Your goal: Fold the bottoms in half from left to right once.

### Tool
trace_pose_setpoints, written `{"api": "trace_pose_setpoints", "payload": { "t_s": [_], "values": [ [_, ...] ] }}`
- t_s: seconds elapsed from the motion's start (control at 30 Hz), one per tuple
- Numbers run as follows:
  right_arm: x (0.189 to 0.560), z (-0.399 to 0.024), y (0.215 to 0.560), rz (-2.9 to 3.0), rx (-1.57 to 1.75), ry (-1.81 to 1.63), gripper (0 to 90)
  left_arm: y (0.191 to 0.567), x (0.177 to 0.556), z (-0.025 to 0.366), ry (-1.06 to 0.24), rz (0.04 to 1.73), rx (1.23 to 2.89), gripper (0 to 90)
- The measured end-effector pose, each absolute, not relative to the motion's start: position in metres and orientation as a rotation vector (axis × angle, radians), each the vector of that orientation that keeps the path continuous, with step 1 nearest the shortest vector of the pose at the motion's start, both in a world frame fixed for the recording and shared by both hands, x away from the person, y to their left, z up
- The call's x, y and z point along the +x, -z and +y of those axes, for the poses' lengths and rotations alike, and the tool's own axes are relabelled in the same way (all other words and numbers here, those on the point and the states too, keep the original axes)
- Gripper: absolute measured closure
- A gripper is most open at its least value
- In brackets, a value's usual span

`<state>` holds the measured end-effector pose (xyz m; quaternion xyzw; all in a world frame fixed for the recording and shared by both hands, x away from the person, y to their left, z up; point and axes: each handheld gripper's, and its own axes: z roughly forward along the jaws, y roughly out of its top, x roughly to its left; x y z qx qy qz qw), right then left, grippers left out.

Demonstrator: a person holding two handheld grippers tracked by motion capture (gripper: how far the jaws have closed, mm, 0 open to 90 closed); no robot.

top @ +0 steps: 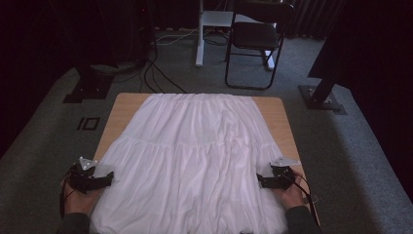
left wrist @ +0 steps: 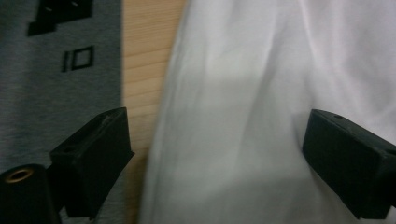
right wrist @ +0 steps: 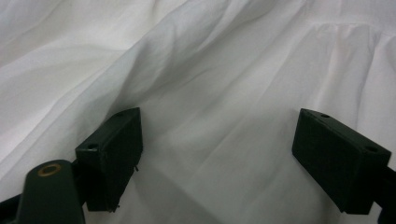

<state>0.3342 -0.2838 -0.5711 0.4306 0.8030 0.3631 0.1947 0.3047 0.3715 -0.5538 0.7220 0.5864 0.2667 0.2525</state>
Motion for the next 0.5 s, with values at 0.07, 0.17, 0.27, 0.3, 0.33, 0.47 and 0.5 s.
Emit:
{"api": "trace_pose_setpoints", "payload": {
  "t_s": [0.07,0.17,0.27,0.3,0.33,0.47,0.5],
  "values": [
    [0.334,-0.284,0.571,2.251,1.207,-1.018,15.3,0.556,0.306,0.377,-0.645,1.61,1.929,7.7],
    [0.334,-0.284,0.571,2.251,1.206,-1.018,15.3,0.557,0.302,0.377,-0.659,1.585,1.919,9.1],
    [0.334,-0.284,0.571,2.251,1.207,-1.018,15.3,0.554,0.296,0.372,-0.646,1.533,1.936,28.2],
    [0.334,-0.284,0.571,2.251,1.207,-1.018,15.3,0.552,0.295,0.37,-0.635,1.518,1.946,37.0],
    [0.334,-0.284,0.571,2.251,1.206,-1.018,15.4,0.55,0.294,0.369,-0.618,1.507,1.958,49.6],
    [0.33,-0.287,0.568,2.238,1.213,-1.025,39.4,0.549,0.292,0.366,-0.557,1.487,1.961,82.6],
    [0.328,-0.291,0.564,2.243,1.224,-1.007,42.2,0.549,0.292,0.365,-0.565,1.485,1.958,85.1]
  ]
}}
